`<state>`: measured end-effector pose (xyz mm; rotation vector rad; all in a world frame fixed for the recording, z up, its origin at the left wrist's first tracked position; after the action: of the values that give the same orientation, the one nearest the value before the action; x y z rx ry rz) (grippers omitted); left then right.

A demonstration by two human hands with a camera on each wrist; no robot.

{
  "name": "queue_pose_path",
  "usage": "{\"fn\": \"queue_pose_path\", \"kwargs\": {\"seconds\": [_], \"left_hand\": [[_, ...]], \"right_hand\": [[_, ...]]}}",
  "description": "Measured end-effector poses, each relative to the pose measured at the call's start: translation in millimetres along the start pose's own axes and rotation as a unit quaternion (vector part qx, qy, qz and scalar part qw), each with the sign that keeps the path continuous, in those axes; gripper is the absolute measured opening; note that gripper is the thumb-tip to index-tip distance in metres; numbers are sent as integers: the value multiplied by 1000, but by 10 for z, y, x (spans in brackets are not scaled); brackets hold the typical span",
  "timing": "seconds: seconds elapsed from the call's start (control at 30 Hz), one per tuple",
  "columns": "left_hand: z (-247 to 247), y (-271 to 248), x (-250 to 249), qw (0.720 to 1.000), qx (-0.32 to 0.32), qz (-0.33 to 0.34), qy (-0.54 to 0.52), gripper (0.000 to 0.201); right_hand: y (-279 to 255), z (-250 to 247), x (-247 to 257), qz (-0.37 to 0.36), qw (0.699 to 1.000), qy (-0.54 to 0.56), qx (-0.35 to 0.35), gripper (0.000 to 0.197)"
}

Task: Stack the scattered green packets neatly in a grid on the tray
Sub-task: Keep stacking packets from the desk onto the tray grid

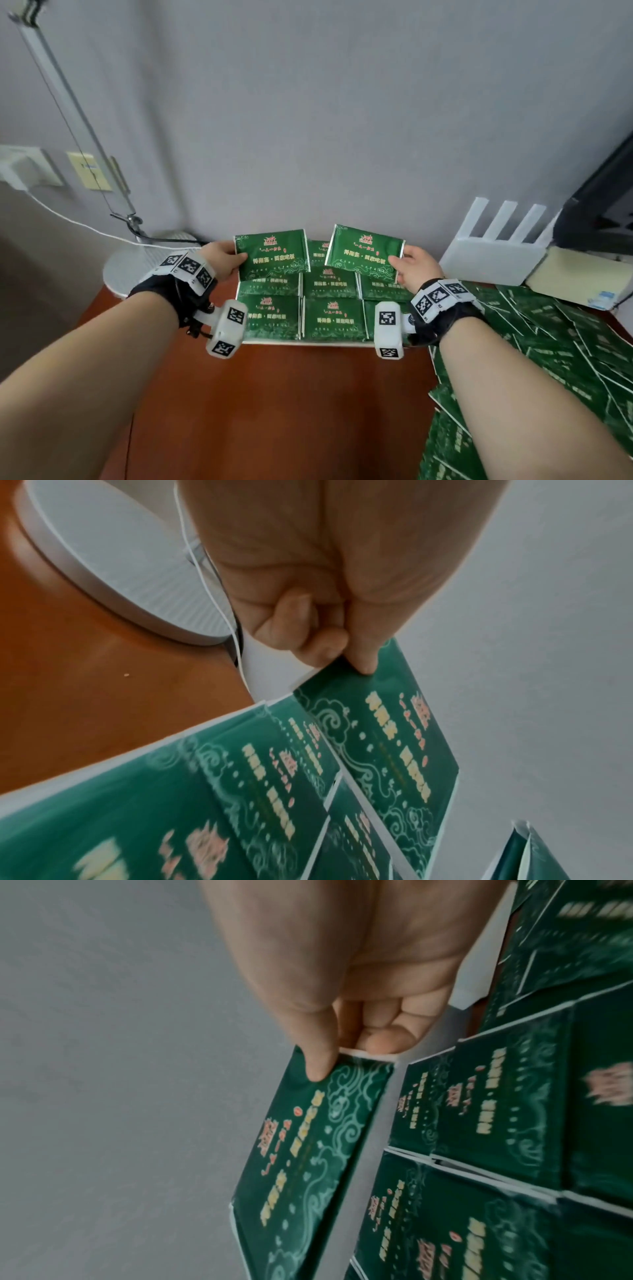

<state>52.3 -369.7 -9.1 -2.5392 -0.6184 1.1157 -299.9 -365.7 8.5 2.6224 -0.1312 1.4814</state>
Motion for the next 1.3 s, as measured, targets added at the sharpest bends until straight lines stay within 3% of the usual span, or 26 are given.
{"fn": "queue_pose_path", "kwargs": {"seconds": [0.2,0.5,0.67,0.83,1.13,1.3], "left_hand": [[-5,682,-74,999,19,-35,0,23],[145,1360,121,994,23,-96,-46,20],[217,1458,142,994,8,-105,-14,12],[288,1478,196,989,21,-133,-64,5],[324,1450,115,989,32,-128,-65,19],[313,1483,109,990,26,-123,-61,16]], "right_hand": [[650,369,-169,36,999,-23,9,28],[1197,887,-513,71,987,-107,92,34],[1190,942,-483,68,974,-173,126,31],[1180,996,-522,62,964,-211,151,30],[1233,1038,-562,54,956,-239,161,29],[1219,1134,-510,35,950,-260,167,45]]}}
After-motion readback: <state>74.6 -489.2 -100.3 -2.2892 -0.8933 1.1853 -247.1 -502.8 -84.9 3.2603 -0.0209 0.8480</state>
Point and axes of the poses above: each hand's wrist, its own y-axis towards the middle knuckle, its own z-axis out of the palm, x = y × z, the point moved 10 cm from there along y, towards the middle knuckle, and after that the axes turned 12 degrees about -z, right-handed, at the moved point
